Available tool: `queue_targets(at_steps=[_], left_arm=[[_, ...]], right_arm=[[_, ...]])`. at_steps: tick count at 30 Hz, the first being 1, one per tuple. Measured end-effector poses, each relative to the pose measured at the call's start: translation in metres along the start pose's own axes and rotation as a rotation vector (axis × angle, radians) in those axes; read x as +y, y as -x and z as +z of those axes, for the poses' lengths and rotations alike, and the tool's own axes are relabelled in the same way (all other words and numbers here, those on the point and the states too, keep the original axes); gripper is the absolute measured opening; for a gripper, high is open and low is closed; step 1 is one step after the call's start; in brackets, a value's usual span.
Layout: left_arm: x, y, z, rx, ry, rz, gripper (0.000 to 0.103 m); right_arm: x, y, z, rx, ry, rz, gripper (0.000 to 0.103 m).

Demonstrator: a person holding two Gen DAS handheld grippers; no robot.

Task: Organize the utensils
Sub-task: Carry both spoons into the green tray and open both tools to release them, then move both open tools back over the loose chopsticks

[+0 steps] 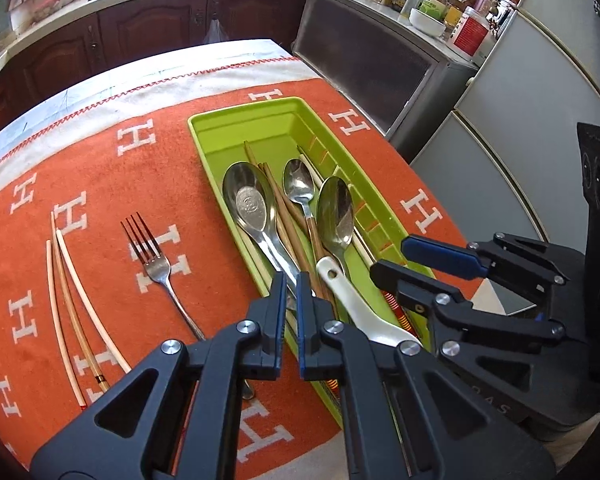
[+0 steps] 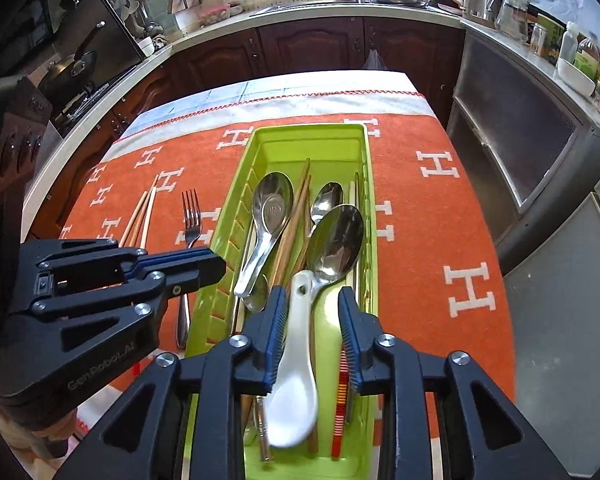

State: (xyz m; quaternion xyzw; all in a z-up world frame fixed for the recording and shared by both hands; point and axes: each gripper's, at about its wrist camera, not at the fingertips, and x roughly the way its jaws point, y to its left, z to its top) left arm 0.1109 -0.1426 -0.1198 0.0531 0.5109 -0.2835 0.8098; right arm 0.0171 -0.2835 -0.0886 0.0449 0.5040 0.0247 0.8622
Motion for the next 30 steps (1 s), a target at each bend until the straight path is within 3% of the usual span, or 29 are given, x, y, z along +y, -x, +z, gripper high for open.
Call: queue_targets(at_steps=[5, 13, 30], left_arm=[[-0.001, 0.008, -0.006, -0.004, -0.01, 0.005, 0.002], [0.008, 0.024, -0.016, -0.019, 0.042, 0.031, 0.021], [0.042, 0.06, -0.043, -0.04, 0.133, 0.116, 0.022]], right_arm=[[0.003, -0.003, 0.004, -0.008, -0.007, 0.011, 0.029], [0.007, -0.002, -0.001, -0.008, -0.01, -0.004, 0.035], [0.026, 0.009, -0.011, 0.003, 0.009, -0.023, 0.036]])
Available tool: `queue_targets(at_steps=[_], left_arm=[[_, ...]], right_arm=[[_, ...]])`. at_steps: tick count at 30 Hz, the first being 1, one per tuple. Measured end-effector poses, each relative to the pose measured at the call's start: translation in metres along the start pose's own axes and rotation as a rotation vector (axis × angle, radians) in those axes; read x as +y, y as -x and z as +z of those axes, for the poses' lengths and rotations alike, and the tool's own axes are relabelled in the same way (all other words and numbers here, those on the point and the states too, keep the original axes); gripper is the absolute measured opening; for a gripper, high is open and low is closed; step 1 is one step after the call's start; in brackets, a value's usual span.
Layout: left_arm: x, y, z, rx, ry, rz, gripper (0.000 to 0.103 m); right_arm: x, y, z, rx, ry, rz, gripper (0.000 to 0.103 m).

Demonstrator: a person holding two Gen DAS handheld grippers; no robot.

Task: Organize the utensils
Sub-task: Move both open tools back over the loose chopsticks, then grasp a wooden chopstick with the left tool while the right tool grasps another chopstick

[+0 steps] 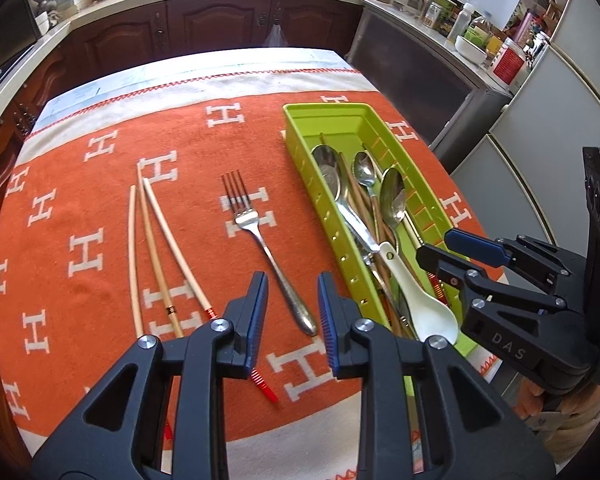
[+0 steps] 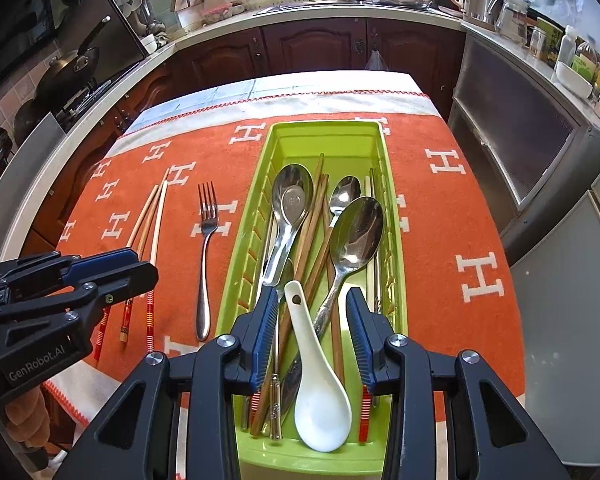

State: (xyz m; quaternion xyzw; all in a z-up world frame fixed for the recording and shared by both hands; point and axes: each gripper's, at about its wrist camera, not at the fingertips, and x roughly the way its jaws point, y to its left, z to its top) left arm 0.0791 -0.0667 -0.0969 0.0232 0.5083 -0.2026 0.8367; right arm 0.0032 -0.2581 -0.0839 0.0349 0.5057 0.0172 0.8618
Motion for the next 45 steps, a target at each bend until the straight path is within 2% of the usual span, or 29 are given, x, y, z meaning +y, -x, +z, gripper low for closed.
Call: queue_targets(at_steps=[5, 10, 15, 20, 25, 29, 36, 38, 45], left_arm=[[0.017, 0.01, -0.009, -0.015, 0.032, 0.022, 0.023], [0.039, 0.02, -0.018, -0.035, 0.077, 0.053, 0.032], [0.066, 0.026, -0.029, -0.039, 0.131, 0.078, 0.032], [0.093, 0.019, -0.04, -0.02, 0.196, 0.103, 0.032], [0.108, 0.006, -0.045, -0.011, 0.222, 0.148, 0.032], [0.115, -0.012, -0.05, 0.004, 0.227, 0.213, 0.032], [0.12, -0.038, -0.053, 0.033, 0.215, 0.262, 0.032], [0.12, -0.04, -0.053, 0.014, 0.199, 0.284, 0.032], [0.123, -0.042, -0.049, -0.02, 0.174, 0.29, 0.032]], right_arm=[[0.012, 0.008, -0.001, -0.007, 0.025, 0.004, 0.036], [0.033, 0.02, -0.001, -0.051, 0.061, 0.028, 0.036], [0.061, 0.026, 0.003, -0.078, 0.122, 0.052, 0.036], [0.093, 0.019, 0.007, -0.059, 0.188, 0.097, 0.036], [0.12, -0.002, 0.016, -0.023, 0.21, 0.173, 0.036], [0.14, -0.029, 0.021, 0.024, 0.225, 0.227, 0.036], [0.154, -0.074, 0.021, 0.087, 0.237, 0.232, 0.035], [0.155, -0.086, 0.022, 0.1, 0.238, 0.227, 0.034], [0.157, -0.11, 0.021, 0.14, 0.245, 0.227, 0.026]])
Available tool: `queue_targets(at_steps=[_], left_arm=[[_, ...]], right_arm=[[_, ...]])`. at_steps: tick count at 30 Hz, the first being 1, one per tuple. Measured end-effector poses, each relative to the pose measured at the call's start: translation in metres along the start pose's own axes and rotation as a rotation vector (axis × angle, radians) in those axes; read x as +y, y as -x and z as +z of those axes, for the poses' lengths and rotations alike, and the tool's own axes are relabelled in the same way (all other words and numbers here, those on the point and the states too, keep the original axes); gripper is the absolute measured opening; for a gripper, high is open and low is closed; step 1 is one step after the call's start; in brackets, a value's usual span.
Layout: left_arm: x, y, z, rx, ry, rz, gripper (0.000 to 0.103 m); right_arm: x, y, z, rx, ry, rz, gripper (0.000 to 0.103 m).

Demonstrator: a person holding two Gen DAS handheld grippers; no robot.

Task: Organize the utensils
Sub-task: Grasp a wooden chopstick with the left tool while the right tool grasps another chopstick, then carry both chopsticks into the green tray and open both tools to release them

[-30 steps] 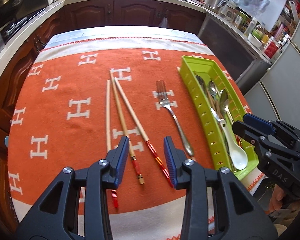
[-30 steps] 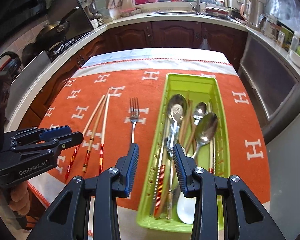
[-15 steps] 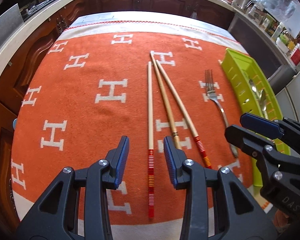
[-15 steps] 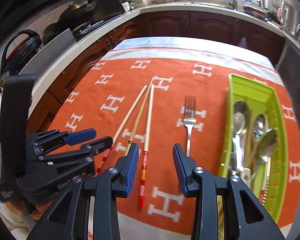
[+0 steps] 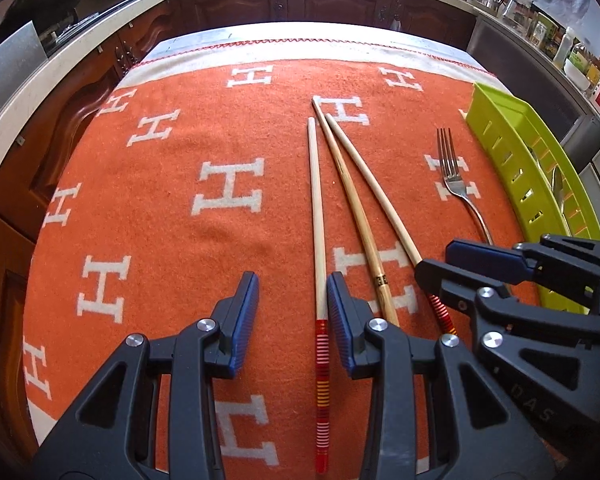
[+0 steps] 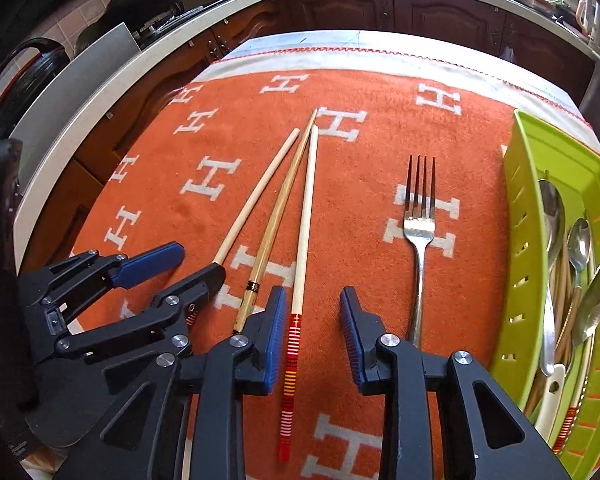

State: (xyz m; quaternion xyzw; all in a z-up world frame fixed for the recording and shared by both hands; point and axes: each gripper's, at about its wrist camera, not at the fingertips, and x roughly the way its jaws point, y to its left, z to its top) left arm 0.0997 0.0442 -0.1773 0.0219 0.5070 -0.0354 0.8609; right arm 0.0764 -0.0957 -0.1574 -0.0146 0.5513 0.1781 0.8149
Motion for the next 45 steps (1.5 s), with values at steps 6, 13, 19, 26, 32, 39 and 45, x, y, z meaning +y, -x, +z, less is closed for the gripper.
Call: queue_targets(at_steps=[6, 13, 19, 26, 32, 39, 45], left_arm=[[0.007, -0.003, 0.003, -0.032, 0.011, 0.006, 0.032], [0.019, -0.008, 0.007, -0.048, 0.031, 0.012, 0.033], [0.02, -0.008, 0.007, -0.055, 0.034, 0.021, 0.024], [0.035, -0.007, 0.009, -0.042, 0.087, 0.021, 0.004], [0.041, -0.002, 0.006, -0.003, 0.129, 0.003, 0.004], [0.033, 0.023, 0.008, -0.015, 0.136, -0.04, 0.004], [0.001, 0.056, 0.015, -0.039, 0.084, -0.106, 0.004]], right_arm=[[0.007, -0.007, 0.007, -0.017, 0.031, -0.04, 0.025], [0.023, -0.016, 0.015, -0.05, 0.101, -0.134, 0.022], [0.017, -0.019, 0.021, -0.072, 0.065, -0.156, 0.005], [-0.009, -0.006, 0.018, -0.059, -0.082, -0.057, 0.005], [-0.019, 0.023, 0.008, -0.101, -0.118, -0.018, 0.005], [-0.029, 0.062, -0.007, -0.151, -0.16, 0.003, 0.005], [-0.049, 0.097, -0.026, -0.188, -0.22, 0.02, 0.005]])
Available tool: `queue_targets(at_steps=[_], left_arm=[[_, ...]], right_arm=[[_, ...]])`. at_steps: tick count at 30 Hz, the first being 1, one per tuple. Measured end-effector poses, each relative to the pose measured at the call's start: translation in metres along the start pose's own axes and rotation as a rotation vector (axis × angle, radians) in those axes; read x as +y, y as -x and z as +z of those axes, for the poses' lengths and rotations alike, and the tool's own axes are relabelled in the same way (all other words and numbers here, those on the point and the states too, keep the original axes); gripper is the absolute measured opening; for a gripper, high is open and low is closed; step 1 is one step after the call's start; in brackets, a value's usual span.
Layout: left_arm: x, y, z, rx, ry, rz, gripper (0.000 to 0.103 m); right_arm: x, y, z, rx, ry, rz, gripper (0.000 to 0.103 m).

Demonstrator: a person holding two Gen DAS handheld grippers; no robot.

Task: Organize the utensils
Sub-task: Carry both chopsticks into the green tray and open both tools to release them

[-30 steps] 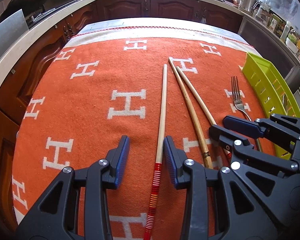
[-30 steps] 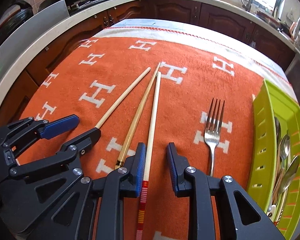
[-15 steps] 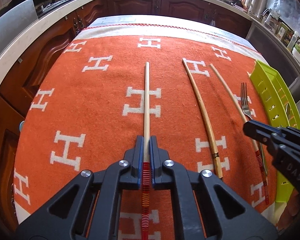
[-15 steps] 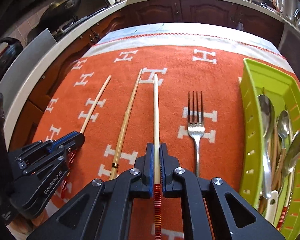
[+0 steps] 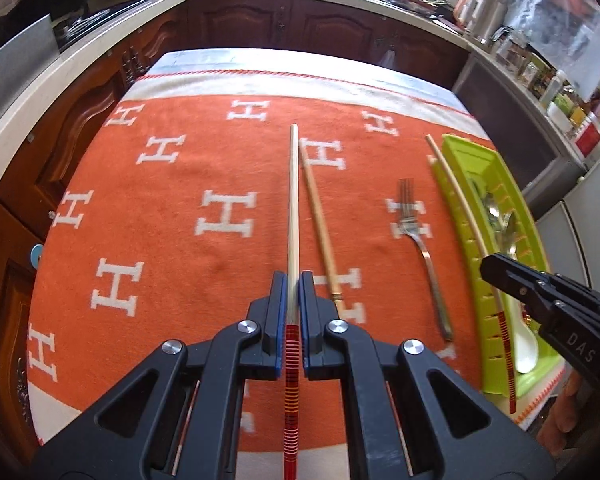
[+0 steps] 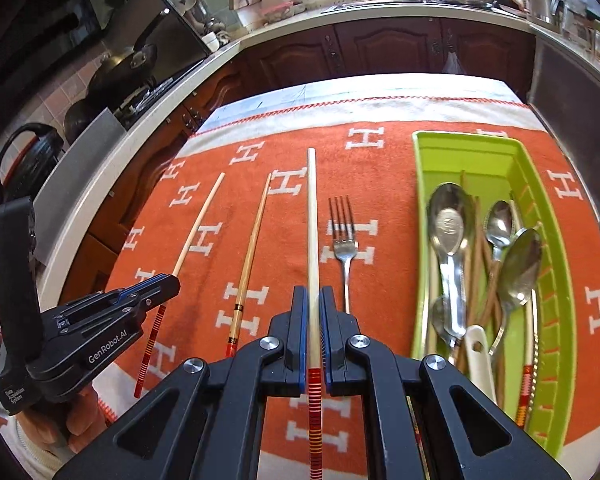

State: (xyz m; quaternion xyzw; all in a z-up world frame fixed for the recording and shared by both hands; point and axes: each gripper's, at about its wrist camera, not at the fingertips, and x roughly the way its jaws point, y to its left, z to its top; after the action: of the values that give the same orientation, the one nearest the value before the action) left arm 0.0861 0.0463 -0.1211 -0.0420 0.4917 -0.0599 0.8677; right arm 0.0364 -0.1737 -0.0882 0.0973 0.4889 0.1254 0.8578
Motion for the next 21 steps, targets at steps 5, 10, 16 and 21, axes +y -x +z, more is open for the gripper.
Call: queue_targets(at_steps=[5, 10, 16, 21], left_arm=[[-0.041, 0.015, 0.006, -0.001, -0.064, -0.05, 0.004], [-0.086, 0.026, 0.011, -0.003, -0.126, -0.095, 0.004], [-0.135, 0.025, 0.016, 0.005, -0.192, -0.12, 0.004], [-0.17, 0.013, 0.018, 0.032, -0.217, -0.135, 0.004]], right_arm=[[-0.026, 0.031, -0.009, -0.037, -0.052, -0.007, 0.005], [-0.057, 0.061, -0.015, -0.073, -0.106, -0.019, 0.005], [-0.091, 0.083, -0.014, -0.093, -0.146, -0.047, 0.005], [-0.116, 0.08, -0.01, -0.075, -0.182, -0.07, 0.005]])
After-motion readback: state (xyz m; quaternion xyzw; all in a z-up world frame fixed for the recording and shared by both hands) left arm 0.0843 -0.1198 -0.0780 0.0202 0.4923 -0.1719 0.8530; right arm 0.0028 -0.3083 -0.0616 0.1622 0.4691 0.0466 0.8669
